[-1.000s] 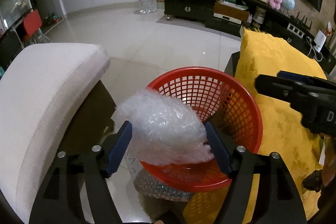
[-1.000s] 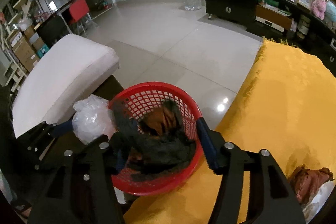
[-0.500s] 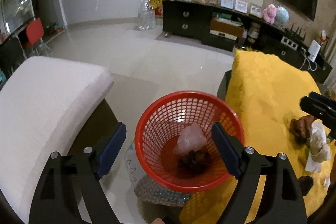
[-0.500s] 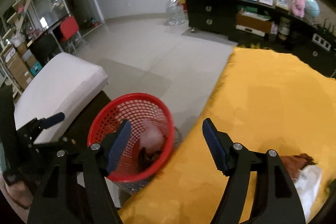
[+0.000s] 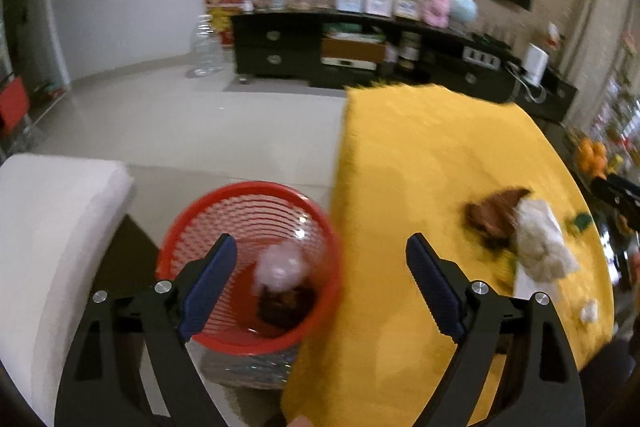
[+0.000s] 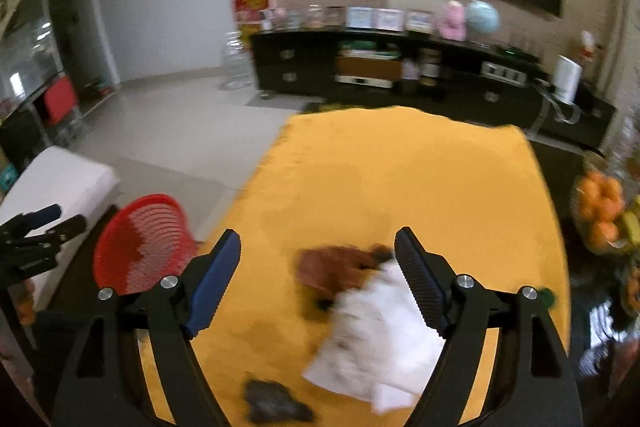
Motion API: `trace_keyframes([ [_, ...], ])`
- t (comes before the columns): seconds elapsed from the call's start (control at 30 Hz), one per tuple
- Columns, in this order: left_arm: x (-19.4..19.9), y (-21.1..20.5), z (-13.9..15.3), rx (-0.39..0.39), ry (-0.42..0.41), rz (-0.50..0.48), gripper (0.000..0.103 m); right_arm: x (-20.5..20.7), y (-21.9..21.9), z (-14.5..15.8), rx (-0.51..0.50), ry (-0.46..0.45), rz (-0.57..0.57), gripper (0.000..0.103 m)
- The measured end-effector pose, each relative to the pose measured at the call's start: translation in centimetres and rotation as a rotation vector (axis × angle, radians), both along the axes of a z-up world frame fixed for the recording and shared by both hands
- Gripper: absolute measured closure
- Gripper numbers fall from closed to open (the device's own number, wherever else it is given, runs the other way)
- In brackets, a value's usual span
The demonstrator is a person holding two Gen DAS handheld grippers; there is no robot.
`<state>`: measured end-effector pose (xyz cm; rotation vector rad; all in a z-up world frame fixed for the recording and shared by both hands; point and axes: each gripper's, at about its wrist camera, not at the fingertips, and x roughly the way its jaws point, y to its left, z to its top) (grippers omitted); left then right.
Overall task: Collect trash
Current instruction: 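Move the left tool to the table and grasp the small black bag, then carry the black bag to the basket while the right tool grasps the white mesh net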
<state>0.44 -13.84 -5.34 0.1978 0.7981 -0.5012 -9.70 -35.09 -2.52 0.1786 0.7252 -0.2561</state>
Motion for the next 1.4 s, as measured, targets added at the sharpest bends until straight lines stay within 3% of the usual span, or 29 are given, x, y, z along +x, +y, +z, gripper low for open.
trace_keyframes([
  [0.33,-4.6,-6.8,-3.0,0.033,0.081,-0.212,0.019,-6.1,-5.7,-2.9,0.020,0.042,-0.184,0.026],
  [0.6,-7.7,-11.1,-7.3,0.058,0.217,-0.367,0.019,-8.0,-6.5,-4.6,0.055,0.056,-0.210,0.025],
  [0.87,-8.8,-13.4,-10.2,0.082,0.257,-0.416,0.021,-9.1,-7.5,-5.2,0.077,0.062,-0.229,0.025],
  [1.03,-7.8,-13.6,-11.2,0.054,0.298,-0.406,0.062,-9.2,-7.2,-6.0,0.088,0.078,-0.214,0.025],
  [1.23,-7.6,-12.8,-11.1,0.031,0.310,-0.402,0.072,-7.5,-4.9,-6.8,0.088,0.091,-0.122,0.025],
  [1.4,-6.6,-11.1,-10.0,0.013,0.294,-0.356,0.072,-5.8,-2.8,-7.1,0.070,0.106,-0.047,0.025],
])
